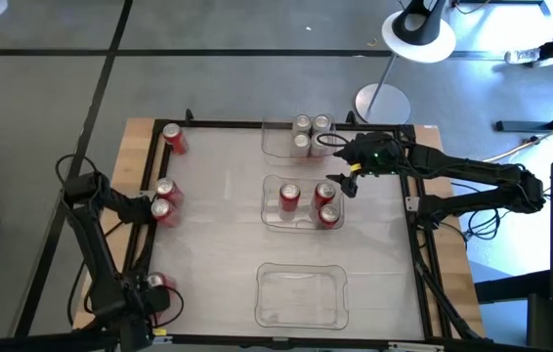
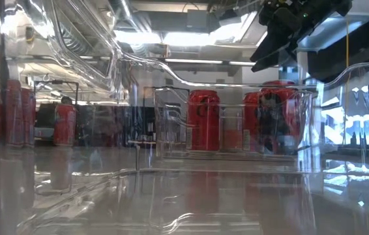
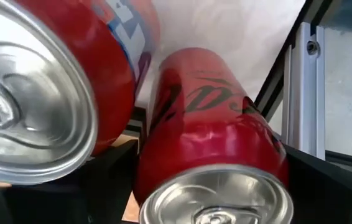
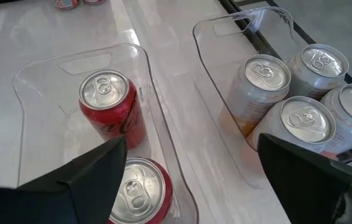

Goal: Sort soda cans
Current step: Put the red black soda can into the middle transparent bin

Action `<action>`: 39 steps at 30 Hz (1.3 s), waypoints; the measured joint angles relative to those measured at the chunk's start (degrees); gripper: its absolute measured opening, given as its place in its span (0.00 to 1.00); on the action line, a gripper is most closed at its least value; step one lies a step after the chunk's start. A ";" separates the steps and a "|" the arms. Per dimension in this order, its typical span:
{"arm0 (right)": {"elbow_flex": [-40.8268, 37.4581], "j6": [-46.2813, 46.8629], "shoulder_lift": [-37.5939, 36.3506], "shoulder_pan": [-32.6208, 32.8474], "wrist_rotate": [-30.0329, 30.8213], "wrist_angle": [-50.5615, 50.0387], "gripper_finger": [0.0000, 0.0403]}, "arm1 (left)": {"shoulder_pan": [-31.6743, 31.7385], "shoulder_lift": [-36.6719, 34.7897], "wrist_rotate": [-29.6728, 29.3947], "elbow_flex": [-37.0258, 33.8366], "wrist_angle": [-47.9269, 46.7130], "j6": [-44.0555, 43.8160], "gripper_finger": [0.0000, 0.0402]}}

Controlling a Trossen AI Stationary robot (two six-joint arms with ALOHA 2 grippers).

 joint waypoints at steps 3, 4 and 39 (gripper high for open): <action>0.00 0.00 0.00 0.00 0.00 0.02 0.89 | 0.14 0.34 0.03 0.00 0.20 -0.06 0.81; 0.00 0.00 0.00 0.00 0.00 0.02 0.89 | 0.16 0.34 0.03 0.00 0.18 -0.43 0.80; 0.00 -2.14 0.00 0.02 -0.48 -0.40 0.89 | 30.90 0.17 1.42 17.18 -7.66 25.11 0.74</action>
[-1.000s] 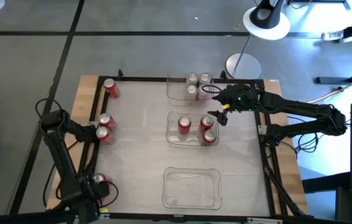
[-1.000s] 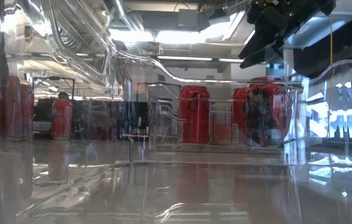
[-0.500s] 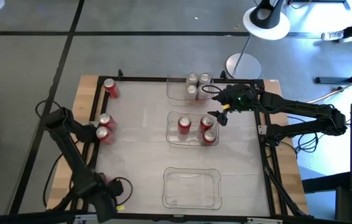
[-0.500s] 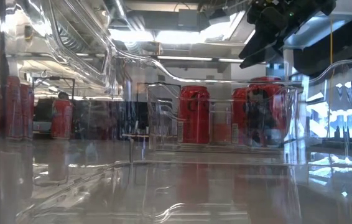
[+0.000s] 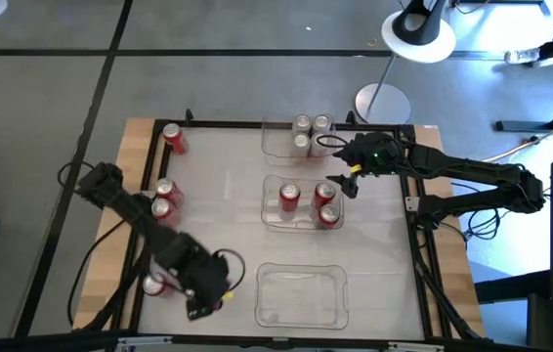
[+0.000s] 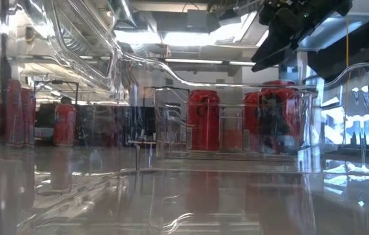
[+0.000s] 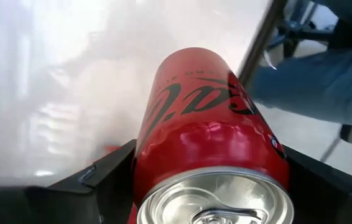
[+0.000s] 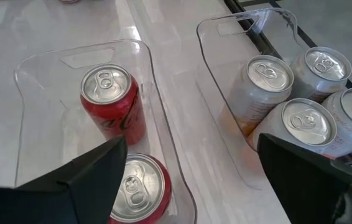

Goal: Sort soda cans
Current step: Put the red black soda can into the middle transparent bin

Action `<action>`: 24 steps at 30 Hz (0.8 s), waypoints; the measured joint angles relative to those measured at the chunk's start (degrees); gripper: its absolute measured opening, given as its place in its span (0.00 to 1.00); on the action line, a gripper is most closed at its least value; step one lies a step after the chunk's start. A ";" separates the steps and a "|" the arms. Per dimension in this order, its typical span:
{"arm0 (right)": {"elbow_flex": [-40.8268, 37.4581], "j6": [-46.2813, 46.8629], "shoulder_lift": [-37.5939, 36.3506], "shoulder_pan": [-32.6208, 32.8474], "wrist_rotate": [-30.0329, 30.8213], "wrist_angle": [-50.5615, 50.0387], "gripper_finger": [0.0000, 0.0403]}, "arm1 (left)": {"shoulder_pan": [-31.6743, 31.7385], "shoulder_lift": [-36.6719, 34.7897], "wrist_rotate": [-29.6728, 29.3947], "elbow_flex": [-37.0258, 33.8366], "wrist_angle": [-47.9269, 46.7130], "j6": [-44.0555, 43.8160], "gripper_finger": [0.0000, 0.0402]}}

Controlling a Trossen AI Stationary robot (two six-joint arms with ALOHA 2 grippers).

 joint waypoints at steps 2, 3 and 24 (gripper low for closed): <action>0.00 0.00 0.00 0.00 -0.02 0.00 0.89 | 3.09 0.00 -1.52 1.35 -2.97 4.33 0.74; 0.00 0.00 0.00 0.00 0.00 -0.02 0.89 | 4.63 0.00 -2.97 1.92 -4.16 6.70 0.74; 0.00 0.57 0.00 0.00 -0.01 -0.04 0.89 | 36.06 2.53 -15.66 12.09 -0.46 40.75 0.74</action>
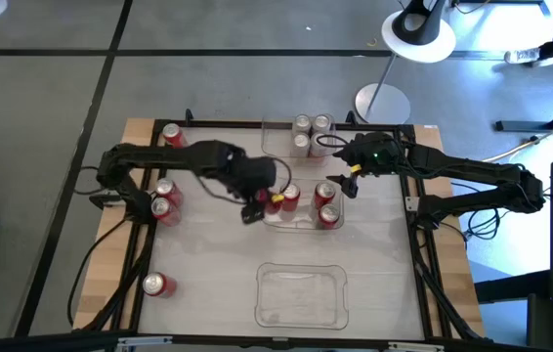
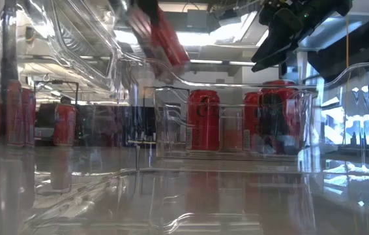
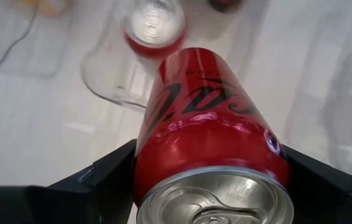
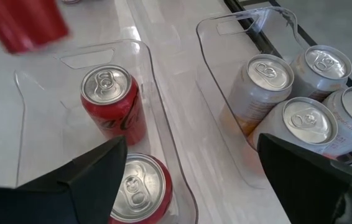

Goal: Sort soda cans
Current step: Put the red black soda can into the middle transparent bin

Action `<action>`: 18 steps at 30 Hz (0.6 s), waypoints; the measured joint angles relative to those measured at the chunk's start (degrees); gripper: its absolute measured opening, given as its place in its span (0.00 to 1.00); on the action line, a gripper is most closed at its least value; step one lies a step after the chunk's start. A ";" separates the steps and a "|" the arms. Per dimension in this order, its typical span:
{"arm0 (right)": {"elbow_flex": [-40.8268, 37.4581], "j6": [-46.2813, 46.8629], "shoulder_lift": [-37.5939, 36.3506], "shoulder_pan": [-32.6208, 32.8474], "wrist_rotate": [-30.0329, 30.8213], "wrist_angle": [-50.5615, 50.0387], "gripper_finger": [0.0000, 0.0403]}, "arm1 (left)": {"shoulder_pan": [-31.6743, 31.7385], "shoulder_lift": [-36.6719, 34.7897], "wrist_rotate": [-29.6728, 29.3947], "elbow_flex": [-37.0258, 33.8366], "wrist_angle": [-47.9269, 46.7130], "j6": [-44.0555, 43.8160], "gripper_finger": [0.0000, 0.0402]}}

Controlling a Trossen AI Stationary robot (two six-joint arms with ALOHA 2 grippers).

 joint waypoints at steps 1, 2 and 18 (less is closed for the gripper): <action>0.00 0.22 0.00 0.00 0.01 0.00 0.89 | 0.74 1.26 -0.10 0.60 -0.23 1.17 0.74; 0.00 0.73 0.00 0.00 0.01 0.00 0.89 | 1.29 2.61 -0.11 1.22 -0.65 2.24 0.74; 0.00 4.09 0.00 0.00 0.01 -0.37 0.89 | 0.00 22.26 -0.31 13.83 -7.71 11.52 0.74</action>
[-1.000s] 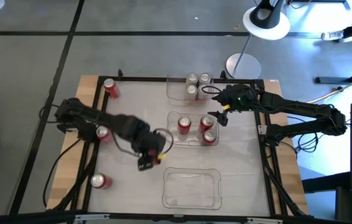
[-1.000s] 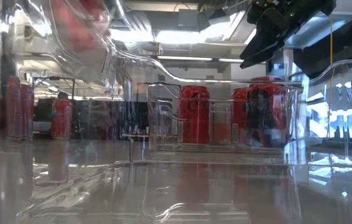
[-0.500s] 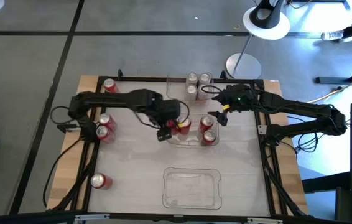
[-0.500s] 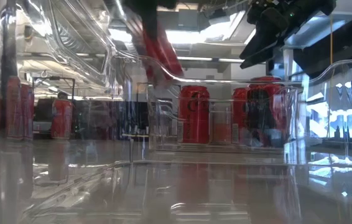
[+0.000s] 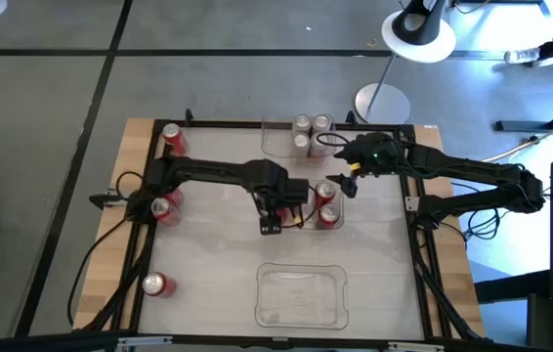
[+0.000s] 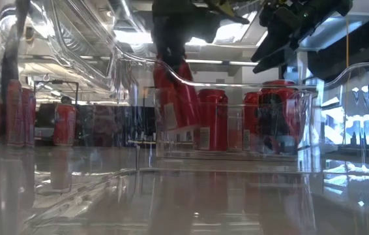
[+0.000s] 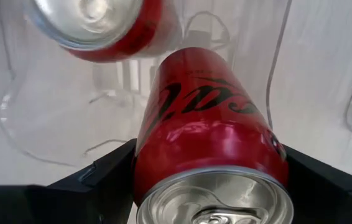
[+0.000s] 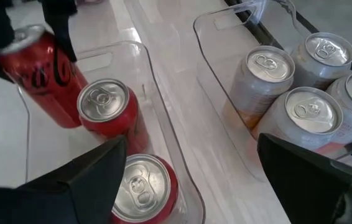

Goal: Sort soda cans
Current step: Put the red black soda can into the middle transparent bin

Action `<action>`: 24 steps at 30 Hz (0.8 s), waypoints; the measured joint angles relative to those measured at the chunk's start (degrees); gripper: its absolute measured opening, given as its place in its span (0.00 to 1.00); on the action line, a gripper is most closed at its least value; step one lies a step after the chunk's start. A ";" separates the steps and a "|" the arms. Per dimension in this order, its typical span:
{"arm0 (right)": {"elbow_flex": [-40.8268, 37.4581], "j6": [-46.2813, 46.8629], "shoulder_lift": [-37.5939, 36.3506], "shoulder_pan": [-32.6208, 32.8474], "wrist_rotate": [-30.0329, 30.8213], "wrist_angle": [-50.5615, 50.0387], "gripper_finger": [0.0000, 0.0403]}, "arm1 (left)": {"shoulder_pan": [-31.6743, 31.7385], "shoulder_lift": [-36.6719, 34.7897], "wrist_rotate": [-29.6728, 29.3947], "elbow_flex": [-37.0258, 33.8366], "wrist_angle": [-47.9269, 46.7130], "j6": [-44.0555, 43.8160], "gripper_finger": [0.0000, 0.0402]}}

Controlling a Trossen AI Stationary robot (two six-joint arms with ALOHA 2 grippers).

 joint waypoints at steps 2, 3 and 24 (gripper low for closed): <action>0.00 0.04 0.02 0.00 0.00 0.11 0.89 | 0.01 0.78 0.00 0.00 0.72 0.15 0.74; 0.00 0.06 0.02 0.00 0.00 0.25 0.89 | -0.01 1.01 0.04 0.00 1.03 0.33 0.74; 0.00 0.44 0.02 0.00 0.00 0.64 0.89 | 0.14 1.72 -0.07 -0.07 4.33 -0.31 0.92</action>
